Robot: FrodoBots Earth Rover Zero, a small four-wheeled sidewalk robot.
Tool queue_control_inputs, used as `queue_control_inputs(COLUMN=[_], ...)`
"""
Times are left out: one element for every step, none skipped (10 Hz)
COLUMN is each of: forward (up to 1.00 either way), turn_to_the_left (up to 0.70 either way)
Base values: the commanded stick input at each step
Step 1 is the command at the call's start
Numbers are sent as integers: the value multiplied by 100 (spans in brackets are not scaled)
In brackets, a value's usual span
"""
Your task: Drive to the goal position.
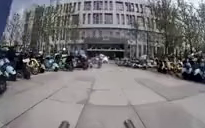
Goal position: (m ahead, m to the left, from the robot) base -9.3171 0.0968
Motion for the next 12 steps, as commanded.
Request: queue_control_inputs(forward=[0, 0, 0, 0, 0, 0, 84, 100, 100, 100, 100, 100], turn_to_the_left=[0, 0, 0, 0, -21, -88, -50, -40, -36, -38, -40, -40])
